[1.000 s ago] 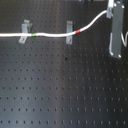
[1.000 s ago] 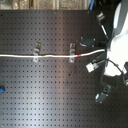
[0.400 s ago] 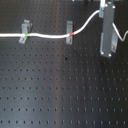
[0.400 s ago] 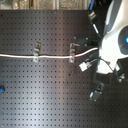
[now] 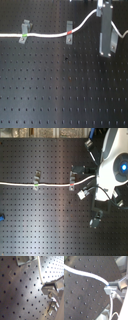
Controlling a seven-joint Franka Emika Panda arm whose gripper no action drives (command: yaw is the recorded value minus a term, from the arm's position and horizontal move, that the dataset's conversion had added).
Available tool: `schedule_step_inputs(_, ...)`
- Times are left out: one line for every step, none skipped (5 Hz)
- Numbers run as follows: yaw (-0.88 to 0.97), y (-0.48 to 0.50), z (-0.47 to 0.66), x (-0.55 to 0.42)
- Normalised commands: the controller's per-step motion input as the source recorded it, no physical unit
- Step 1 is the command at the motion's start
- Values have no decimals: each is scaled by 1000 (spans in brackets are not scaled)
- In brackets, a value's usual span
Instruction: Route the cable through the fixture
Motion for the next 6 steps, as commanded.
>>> schedule_step_inputs(-243,8,221,-21)
schedule_step_inputs(-137,249,319,-104)
schedule_step_inputs(-131,244,242,-68)
schedule_step_inputs(-114,223,155,2)
schedule_step_inputs(-103,136,152,19)
schedule_step_inputs(-340,-69,148,238)
